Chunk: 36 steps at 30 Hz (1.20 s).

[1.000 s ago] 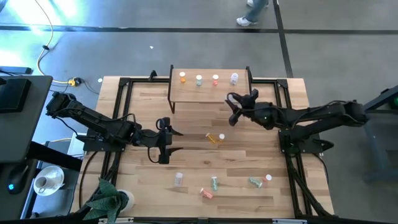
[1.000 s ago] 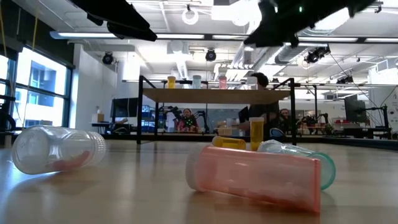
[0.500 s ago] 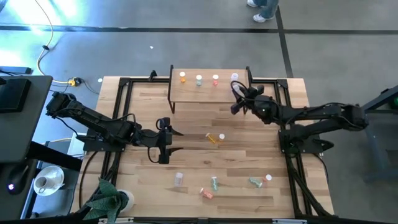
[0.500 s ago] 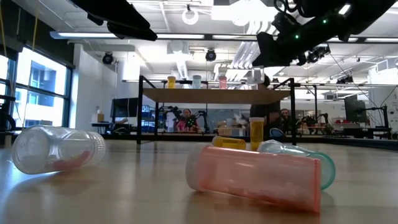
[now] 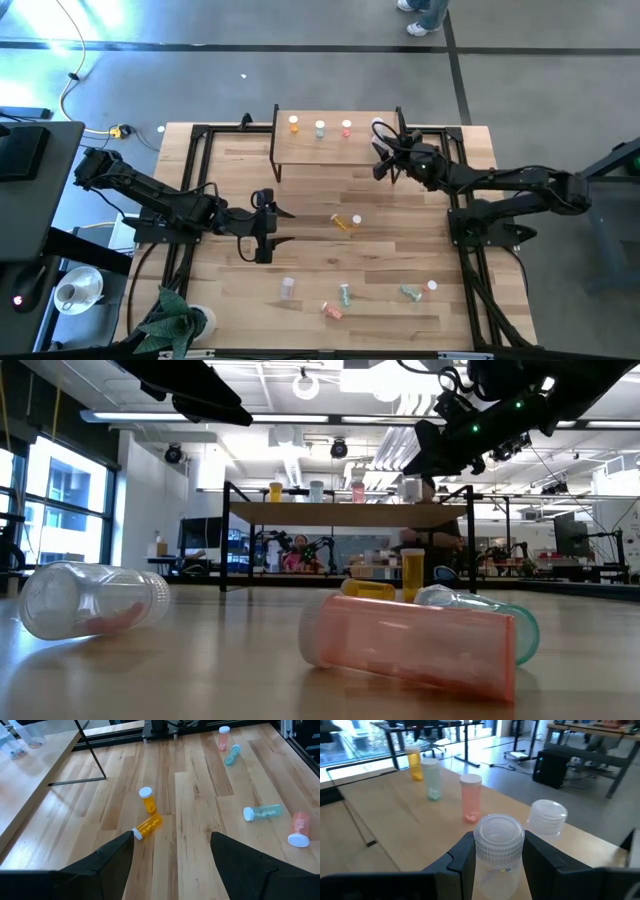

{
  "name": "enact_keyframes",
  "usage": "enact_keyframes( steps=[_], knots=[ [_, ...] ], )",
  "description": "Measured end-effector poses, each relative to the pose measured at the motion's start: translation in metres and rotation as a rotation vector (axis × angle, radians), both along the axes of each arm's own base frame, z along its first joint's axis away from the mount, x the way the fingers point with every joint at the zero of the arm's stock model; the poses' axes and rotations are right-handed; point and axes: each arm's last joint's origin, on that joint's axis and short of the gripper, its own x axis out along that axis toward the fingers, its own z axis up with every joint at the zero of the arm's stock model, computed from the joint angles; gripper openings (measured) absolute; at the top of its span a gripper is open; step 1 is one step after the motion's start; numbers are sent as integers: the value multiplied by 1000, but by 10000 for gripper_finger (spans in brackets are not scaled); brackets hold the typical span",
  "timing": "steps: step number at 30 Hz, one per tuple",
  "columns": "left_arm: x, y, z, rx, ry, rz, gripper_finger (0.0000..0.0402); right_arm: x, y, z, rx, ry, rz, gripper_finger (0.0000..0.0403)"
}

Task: Pick and place medicine bottles onto shelf by color
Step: Put the transparent pill bottle on the shelf aligned with the transparent pill bottle, then put the orange pill bottle on the shelf aligned with the orange pill bottle

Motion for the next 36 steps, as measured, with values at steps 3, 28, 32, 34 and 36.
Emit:
enact_keyframes(
  steps=[3, 28, 32, 34, 36],
  knots=[
    [0, 0, 0, 0, 0, 0, 254, -3, -7, -1, 9, 12, 6, 115],
    [0, 0, 0, 0, 0, 0, 254, -9, -18, -7, 106, 3, 19, 178],
    [0, 0, 0, 0, 0, 0, 254, -9, -19, -6, 103, -4, 19, 190],
    [0, 0, 0, 0, 0, 0, 254, -9, -19, -6, 100, -7, 19, 195],
    [0, 0, 0, 0, 0, 0, 254, -9, -19, -4, 94, -18, 20, 199]
  ],
)
